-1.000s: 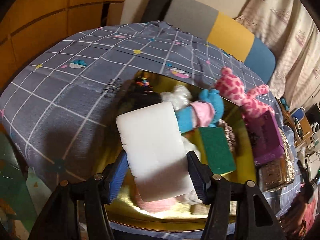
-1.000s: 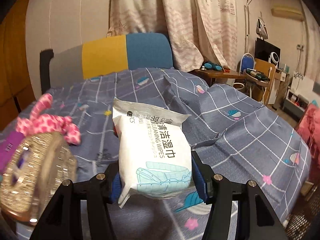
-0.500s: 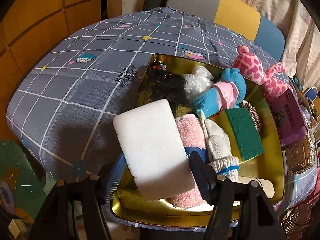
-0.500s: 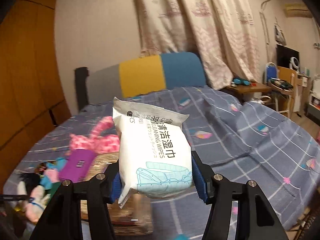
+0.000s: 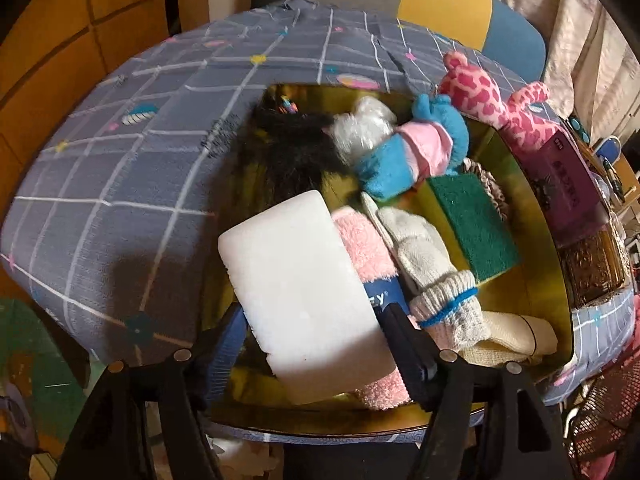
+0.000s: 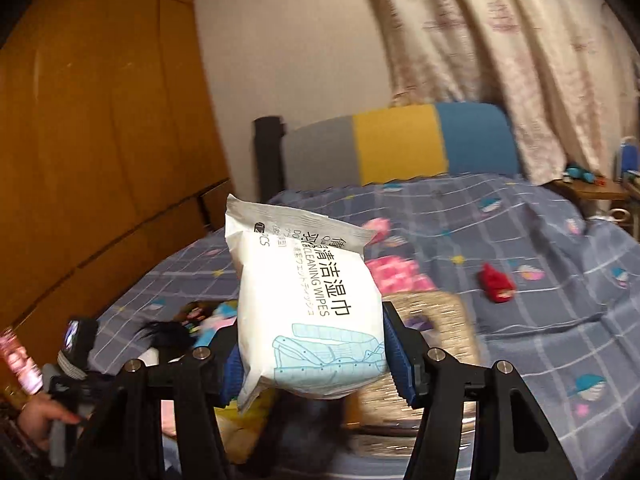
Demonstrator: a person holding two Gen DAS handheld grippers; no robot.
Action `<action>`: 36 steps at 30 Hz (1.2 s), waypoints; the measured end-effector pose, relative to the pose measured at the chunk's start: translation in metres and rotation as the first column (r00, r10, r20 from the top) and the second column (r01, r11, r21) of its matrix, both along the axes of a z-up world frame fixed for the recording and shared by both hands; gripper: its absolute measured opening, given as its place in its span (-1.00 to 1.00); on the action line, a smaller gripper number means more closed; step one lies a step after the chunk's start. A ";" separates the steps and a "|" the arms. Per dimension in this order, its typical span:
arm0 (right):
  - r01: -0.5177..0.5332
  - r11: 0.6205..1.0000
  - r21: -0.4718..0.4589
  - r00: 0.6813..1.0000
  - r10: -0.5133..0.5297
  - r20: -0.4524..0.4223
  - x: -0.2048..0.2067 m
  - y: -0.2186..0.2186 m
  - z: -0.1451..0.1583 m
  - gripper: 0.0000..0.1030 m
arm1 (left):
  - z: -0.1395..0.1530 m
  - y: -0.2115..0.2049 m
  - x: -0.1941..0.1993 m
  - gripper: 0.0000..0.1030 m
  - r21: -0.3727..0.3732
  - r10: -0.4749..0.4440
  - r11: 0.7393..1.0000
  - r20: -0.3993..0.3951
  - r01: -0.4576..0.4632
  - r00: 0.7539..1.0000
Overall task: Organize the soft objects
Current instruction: 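Carry the sponge and wipes pack in both tools over the gold tray, then lower the sponge and wipes pack into the tray and open both tools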
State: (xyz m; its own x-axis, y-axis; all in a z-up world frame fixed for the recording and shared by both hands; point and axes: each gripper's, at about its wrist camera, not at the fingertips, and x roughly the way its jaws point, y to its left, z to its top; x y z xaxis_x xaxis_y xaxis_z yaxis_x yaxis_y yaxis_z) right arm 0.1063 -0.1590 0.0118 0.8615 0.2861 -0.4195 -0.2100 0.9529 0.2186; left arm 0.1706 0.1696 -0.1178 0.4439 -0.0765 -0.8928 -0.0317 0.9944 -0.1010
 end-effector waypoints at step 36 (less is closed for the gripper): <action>-0.346 0.934 0.089 0.853 0.353 -0.385 0.085 0.188 -0.090 0.16 | 0.045 0.037 -0.060 0.47 -0.185 0.174 0.974 0.245 -0.131 0.954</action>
